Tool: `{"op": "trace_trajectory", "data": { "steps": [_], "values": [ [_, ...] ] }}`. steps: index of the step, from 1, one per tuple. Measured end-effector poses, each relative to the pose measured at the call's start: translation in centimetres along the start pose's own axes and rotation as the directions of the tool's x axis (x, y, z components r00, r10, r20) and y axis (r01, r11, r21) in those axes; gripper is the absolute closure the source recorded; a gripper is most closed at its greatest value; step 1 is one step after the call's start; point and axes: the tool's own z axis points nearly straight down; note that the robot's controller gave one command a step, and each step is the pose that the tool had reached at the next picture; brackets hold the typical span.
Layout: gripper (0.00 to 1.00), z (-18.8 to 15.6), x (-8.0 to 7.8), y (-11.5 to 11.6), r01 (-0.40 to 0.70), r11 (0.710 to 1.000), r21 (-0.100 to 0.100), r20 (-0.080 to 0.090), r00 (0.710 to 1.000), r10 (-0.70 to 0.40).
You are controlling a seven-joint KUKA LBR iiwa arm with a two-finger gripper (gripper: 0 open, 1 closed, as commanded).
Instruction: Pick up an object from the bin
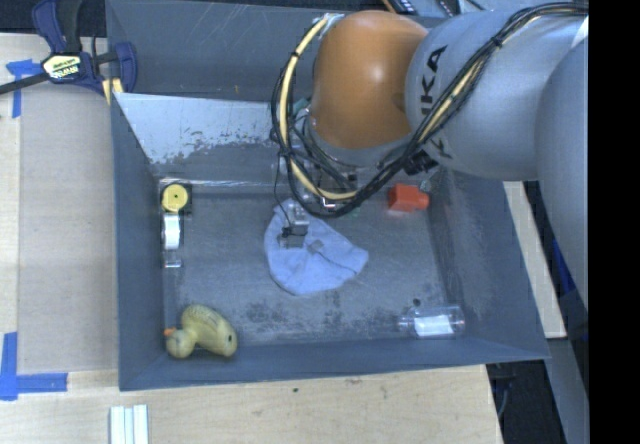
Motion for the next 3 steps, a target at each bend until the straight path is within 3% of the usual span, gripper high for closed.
{"op": "trace_trajectory", "data": {
  "steps": [1, 2, 3],
  "values": [
    [0.00, 9.1, -3.1, -2.5, 0.379, 0.925, -0.001, -0.005, 0.925, -0.379],
    [0.00, 9.9, -3.7, -2.9, 0.580, 0.815, 0.002, 0.006, 0.815, -0.580],
    [0.00, 9.8, -2.0, -1.6, 0.739, 0.673, -0.003, -0.002, 0.673, -0.739]
  ]
}}
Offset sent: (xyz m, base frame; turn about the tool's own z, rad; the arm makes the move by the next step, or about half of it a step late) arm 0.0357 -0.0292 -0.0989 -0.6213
